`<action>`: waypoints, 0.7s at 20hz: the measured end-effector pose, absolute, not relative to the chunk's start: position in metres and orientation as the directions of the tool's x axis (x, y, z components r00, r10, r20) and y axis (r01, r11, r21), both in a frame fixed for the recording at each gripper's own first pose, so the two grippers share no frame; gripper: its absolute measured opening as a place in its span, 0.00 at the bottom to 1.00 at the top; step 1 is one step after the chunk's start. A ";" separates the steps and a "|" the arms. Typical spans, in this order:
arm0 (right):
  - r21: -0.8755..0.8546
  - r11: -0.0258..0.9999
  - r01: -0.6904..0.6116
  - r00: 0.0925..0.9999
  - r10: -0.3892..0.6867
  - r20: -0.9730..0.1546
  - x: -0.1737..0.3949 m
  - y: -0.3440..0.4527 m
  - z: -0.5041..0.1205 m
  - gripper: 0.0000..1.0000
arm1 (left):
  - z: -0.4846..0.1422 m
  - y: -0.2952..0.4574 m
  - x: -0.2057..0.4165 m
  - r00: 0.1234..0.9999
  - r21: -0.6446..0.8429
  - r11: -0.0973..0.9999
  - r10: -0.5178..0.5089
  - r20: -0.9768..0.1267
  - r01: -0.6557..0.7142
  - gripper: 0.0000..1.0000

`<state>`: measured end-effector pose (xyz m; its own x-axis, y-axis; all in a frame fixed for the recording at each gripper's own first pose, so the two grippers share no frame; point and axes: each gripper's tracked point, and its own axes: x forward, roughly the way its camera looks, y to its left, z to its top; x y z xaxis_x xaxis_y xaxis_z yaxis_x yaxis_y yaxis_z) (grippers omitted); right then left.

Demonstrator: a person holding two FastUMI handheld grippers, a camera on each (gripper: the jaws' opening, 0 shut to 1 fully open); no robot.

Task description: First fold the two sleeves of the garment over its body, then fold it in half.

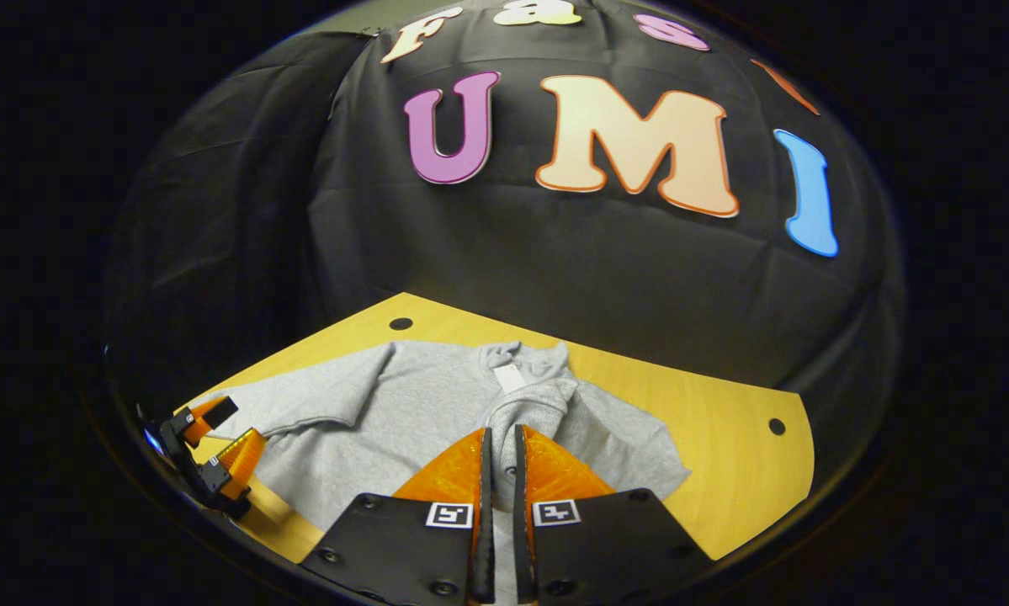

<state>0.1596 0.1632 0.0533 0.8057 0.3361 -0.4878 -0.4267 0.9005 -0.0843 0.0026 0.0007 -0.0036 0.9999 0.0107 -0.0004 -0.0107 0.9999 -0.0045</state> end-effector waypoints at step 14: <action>0.012 0.790 -0.613 0.610 0.483 -0.628 0.217 0.361 -0.055 0.11 | -0.005 0.001 0.003 1.000 -0.005 1.000 0.010 -0.002 -0.010 0.94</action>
<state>0.2172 0.3613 -0.0552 0.6101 0.4834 -0.6278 -0.6135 0.7896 0.0118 0.0026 0.0009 -0.0047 1.0000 0.0098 -0.0019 -0.0098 0.9999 -0.0050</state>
